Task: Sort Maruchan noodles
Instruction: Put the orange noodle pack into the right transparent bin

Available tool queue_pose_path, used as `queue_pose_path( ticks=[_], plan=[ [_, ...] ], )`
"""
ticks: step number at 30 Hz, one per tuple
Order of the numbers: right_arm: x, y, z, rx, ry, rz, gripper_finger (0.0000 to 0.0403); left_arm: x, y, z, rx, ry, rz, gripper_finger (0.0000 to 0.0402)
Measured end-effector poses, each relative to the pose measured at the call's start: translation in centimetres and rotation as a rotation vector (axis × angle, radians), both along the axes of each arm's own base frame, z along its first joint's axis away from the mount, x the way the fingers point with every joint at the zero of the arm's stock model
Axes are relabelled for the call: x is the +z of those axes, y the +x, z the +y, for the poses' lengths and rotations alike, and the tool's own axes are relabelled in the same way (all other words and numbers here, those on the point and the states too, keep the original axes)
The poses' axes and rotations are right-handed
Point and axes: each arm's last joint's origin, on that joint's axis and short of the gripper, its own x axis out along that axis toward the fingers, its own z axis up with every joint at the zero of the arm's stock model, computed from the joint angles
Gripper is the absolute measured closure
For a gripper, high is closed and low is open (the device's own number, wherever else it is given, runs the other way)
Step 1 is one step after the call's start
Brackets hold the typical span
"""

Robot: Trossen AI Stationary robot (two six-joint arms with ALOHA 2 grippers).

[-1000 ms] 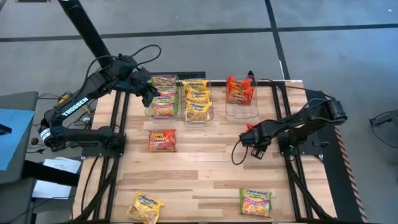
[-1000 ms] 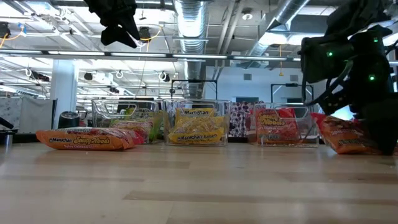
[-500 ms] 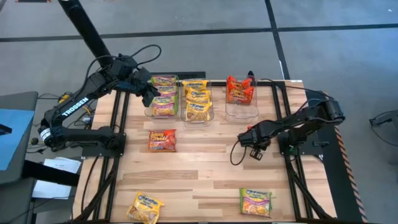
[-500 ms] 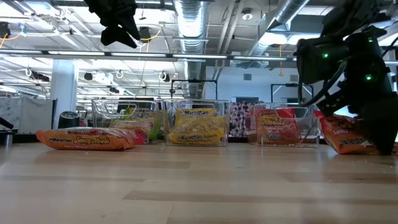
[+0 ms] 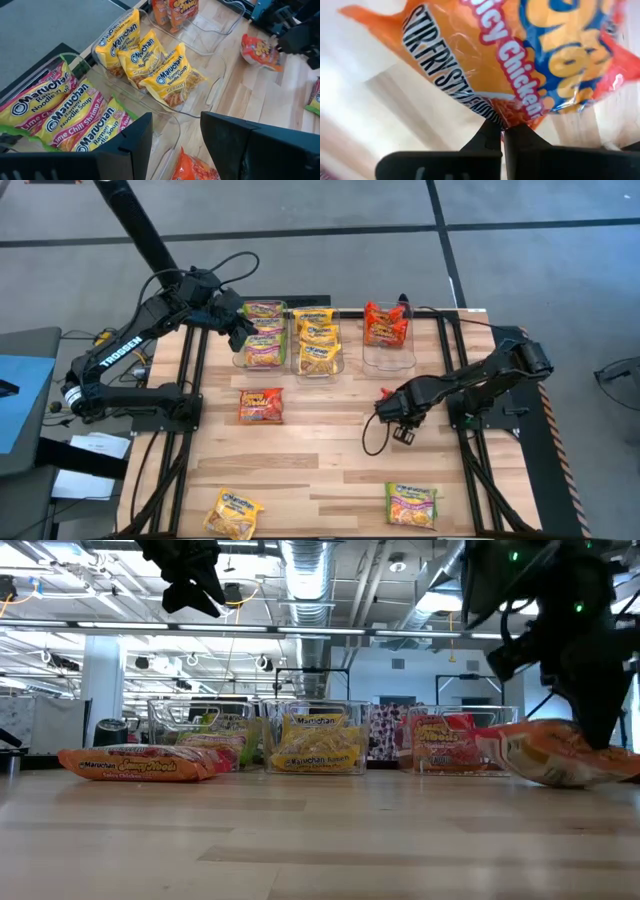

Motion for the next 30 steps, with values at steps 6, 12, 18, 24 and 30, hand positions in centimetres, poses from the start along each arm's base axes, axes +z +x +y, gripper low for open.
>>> queue_pose_path(
  ticks=[6, 12, 18, 24, 30],
  plan=[
    [1.8, 1.0, 1.7, 0.012, 0.008, -0.075, 0.0397, 0.0, 0.0, 0.0, 0.0, 0.003, -0.003, 0.0248],
    [3.7, 1.9, 2.7, 0.018, -0.02, -0.158, 0.0397, 0.2, 0.1, 0.1, 0.0, 0.02, -0.021, 0.0248],
    [6.3, 3.0, 3.0, 0.023, -0.088, -0.257, 0.0398, 0.2, 0.1, 0.1, -0.011, 0.033, -0.015, 0.0248],
    [9.4, 3.3, 1.9, -0.001, -0.242, -0.286, 0.0398, 0.2, 0.1, 0.1, -0.012, 0.033, -0.015, 0.0248],
    [11.6, 3.2, -1.4, -0.067, -0.426, -0.235, 0.0398, 0.2, 0.1, 0.1, -0.012, 0.033, -0.014, 0.0248]
  ],
)
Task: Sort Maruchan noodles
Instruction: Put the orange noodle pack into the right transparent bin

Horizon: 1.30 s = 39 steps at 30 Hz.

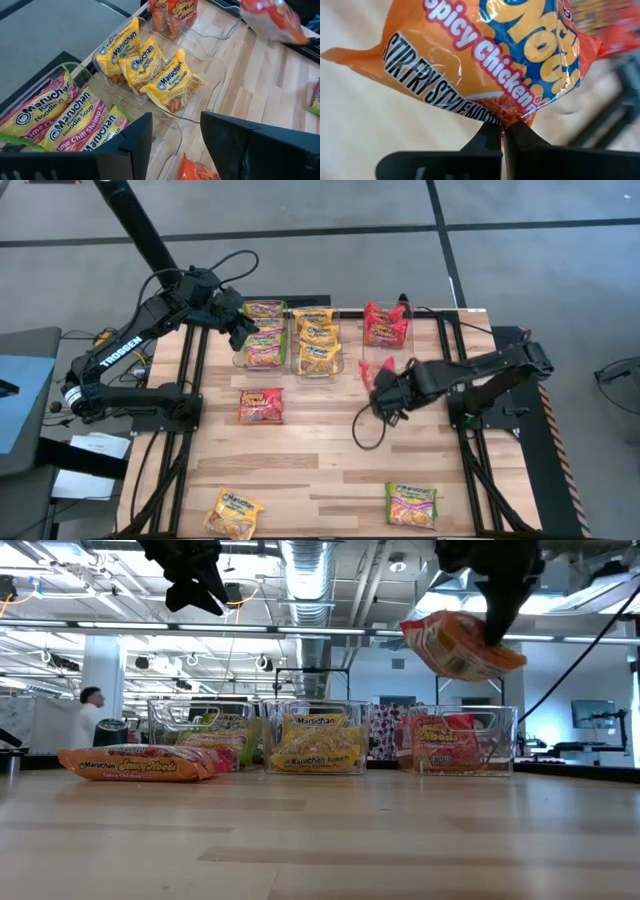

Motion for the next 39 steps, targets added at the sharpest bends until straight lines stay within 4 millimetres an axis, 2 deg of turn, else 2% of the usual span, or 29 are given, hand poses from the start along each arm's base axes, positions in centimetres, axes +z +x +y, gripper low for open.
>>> queue_pose_path(
  ticks=[4, 10, 14, 17, 21, 29, 39],
  plan=[
    [0.3, -0.1, -3.0, -0.031, -0.1, 0.056, 0.0398, 0.0, 0.0, 0.0, 0.0, 0.0, 0.0, 0.0248],
    [0.4, -0.3, -8.6, -0.109, -0.188, 0.131, 0.0398, 0.0, 0.0, 0.0, 0.007, -0.01, -0.002, 0.0248],
    [0.5, -0.7, -11.9, -0.203, -0.208, 0.109, 0.0398, 0.0, 0.0, 0.0, 0.019, -0.027, -0.009, 0.0248],
    [0.4, -0.8, -13.6, -0.226, -0.218, 0.085, 0.0398, 0.0, 0.0, 0.0, 0.027, -0.036, -0.013, 0.0248],
    [-0.9, -0.5, -14.8, -0.228, -0.233, 0.049, 0.0398, 0.0, 0.0, 0.0, 0.028, -0.038, -0.013, 0.0248],
    [-4.5, -1.5, -16.1, -0.255, -0.222, 0.093, 0.0398, 0.0, 0.0, 0.0, 0.038, -0.05, -0.018, 0.0248],
    [-7.2, -1.7, -16.2, -0.209, -0.149, 0.052, 0.0398, 0.0, -0.1, 0.1, 0.076, -0.048, -0.011, 0.0248]
  ],
)
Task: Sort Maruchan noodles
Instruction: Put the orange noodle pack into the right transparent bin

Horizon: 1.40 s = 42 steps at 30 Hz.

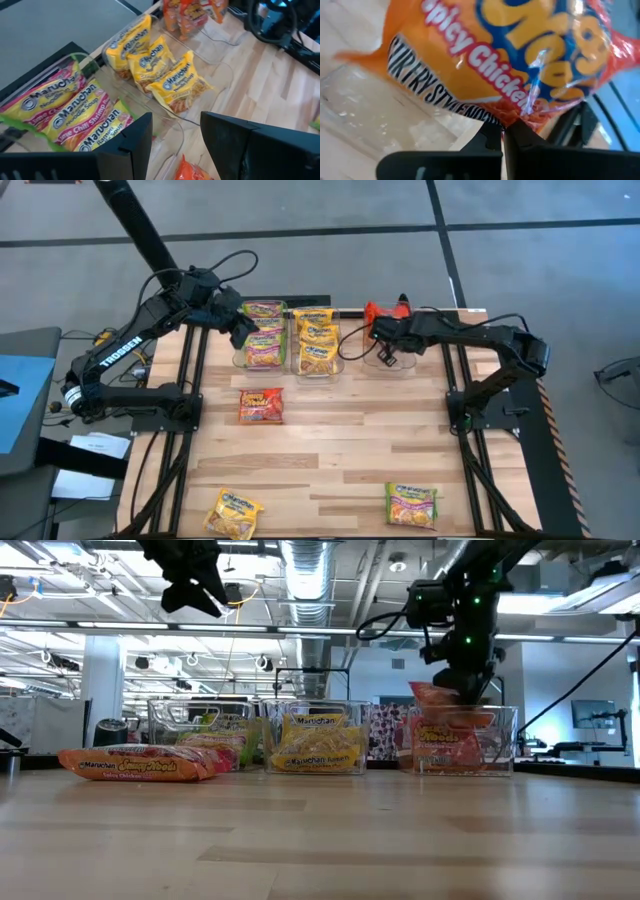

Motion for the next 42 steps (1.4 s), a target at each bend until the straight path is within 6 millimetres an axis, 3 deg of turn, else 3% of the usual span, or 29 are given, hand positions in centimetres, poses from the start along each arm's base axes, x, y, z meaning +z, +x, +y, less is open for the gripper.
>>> queue_pose_path(
  ticks=[11, 21, 31, 42],
  plan=[
    [-2.1, -0.6, -0.6, -0.007, 0.118, -0.086, 0.0398, 0.0, 0.0, 0.1, 0.026, 0.004, 0.007, 0.0248],
    [-2.3, -1.1, -2.3, 0.008, 0.178, -0.176, 0.0398, 0.0, 0.0, 0.1, 0.026, 0.003, 0.007, 0.0248],
    [-5.0, 0.0, -2.1, 0.065, 0.281, -0.075, 0.0391, -0.1, -0.1, 0.0, 0.029, 0.002, 0.013, 0.0248],
    [-4.3, 0.1, -1.7, 0.141, 0.229, -0.034, 0.0354, -0.1, -0.1, 0.0, 0.04, -0.012, 0.013, 0.0248]
  ],
)
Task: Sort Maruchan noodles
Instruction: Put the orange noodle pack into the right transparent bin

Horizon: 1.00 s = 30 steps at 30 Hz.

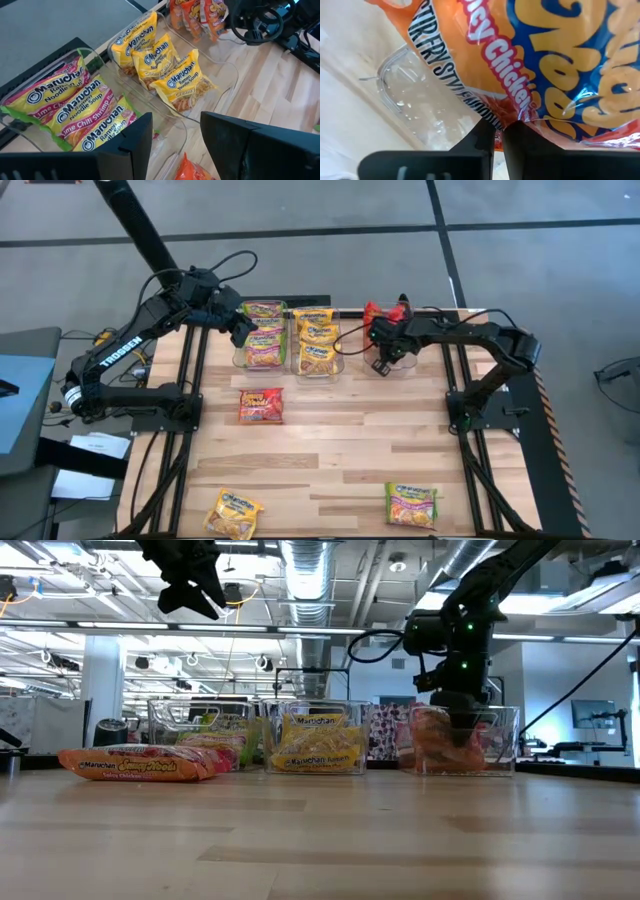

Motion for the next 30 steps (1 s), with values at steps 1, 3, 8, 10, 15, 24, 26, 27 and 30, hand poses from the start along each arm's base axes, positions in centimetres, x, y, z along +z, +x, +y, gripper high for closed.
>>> queue_pose_path(
  ticks=[1, 3, 8, 10, 15, 24, 26, 27, 30],
  plan=[
    [0.0, 0.0, 0.0, 0.02, 0.001, 0.01, 0.0352, 0.0, 0.0, 0.0, 0.0, 0.0, 0.0, 0.0248],
    [0.1, 0.0, 0.0, 0.049, 0.001, 0.025, 0.0346, 0.0, 0.0, 0.0, 0.0, 0.0, 0.0, 0.0248],
    [0.2, -0.2, 0.0, 0.053, 0.017, 0.045, 0.0318, 0.0, 0.0, 0.0, 0.0, 0.0, 0.0, 0.0248],
    [0.3, -0.3, 0.0, 0.051, 0.021, 0.051, 0.0301, 0.0, 0.0, 0.0, 0.0, 0.0, 0.0, 0.0248],
    [1.7, 0.2, -0.3, 0.05, 0.019, 0.049, 0.0258, 0.0, 0.0, 0.0, 0.0, 0.0, -0.001, 0.0248],
    [3.4, 0.5, -0.5, 0.048, 0.021, 0.05, 0.0228, -0.1, 0.0, 0.0, -0.001, -0.006, 0.006, 0.0248],
    [3.4, 0.5, -0.5, 0.049, 0.025, 0.054, 0.0228, -0.1, -0.1, -0.1, -0.001, -0.01, 0.011, 0.0248],
    [3.4, 0.5, -0.5, 0.048, 0.028, 0.05, 0.0228, -0.1, -0.1, -0.1, 0.0, -0.013, 0.014, 0.0248],
    [2.9, 0.8, -0.5, 0.044, 0.061, 0.01, 0.0228, -0.2, -0.1, -0.1, -0.001, -0.015, 0.016, 0.0248]
  ],
)
